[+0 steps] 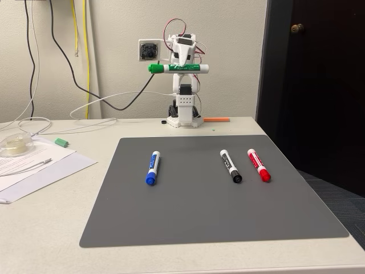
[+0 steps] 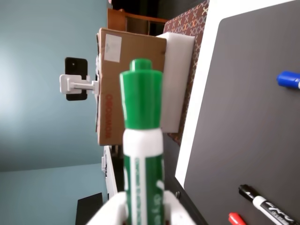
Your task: Pick up the green marker.
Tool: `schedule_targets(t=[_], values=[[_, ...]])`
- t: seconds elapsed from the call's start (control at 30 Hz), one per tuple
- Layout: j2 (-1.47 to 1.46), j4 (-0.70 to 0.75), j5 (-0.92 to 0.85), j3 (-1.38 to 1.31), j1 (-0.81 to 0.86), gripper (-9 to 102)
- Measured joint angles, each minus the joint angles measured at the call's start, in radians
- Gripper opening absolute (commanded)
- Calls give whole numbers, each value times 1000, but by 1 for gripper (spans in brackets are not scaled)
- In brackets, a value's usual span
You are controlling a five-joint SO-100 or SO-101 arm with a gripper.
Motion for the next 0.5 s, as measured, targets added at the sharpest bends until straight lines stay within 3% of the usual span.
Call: schedule_targets(t=[0.5], values=[[0,0,-2,9,-20,4]])
